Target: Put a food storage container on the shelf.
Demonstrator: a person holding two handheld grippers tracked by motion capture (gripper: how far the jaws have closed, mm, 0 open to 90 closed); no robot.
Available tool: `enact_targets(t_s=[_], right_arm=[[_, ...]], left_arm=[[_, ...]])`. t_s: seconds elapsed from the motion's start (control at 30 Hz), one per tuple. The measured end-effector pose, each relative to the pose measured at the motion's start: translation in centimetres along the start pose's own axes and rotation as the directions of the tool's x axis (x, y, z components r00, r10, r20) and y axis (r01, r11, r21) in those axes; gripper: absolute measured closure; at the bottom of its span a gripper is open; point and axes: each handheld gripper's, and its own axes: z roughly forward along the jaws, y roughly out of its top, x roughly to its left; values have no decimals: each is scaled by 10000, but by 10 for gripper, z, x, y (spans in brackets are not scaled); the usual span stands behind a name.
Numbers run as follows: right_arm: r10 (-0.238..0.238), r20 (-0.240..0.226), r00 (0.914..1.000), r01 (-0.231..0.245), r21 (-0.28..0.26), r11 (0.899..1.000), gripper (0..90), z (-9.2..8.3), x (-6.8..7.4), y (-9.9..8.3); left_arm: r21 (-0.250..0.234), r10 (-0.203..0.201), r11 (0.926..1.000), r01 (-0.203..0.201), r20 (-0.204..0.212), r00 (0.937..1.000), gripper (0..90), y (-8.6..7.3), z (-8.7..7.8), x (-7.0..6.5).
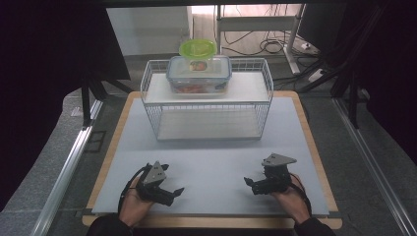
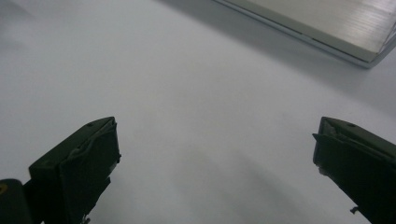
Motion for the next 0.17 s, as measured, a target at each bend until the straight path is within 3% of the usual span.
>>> enact_targets(t_s=[0.17], right_arm=[[90, -106, 9999, -91, -57, 9999, 3, 0, -2, 0]], left_arm=[[-32, -24, 10000, 24, -14, 10000, 38, 0, 0, 1]])
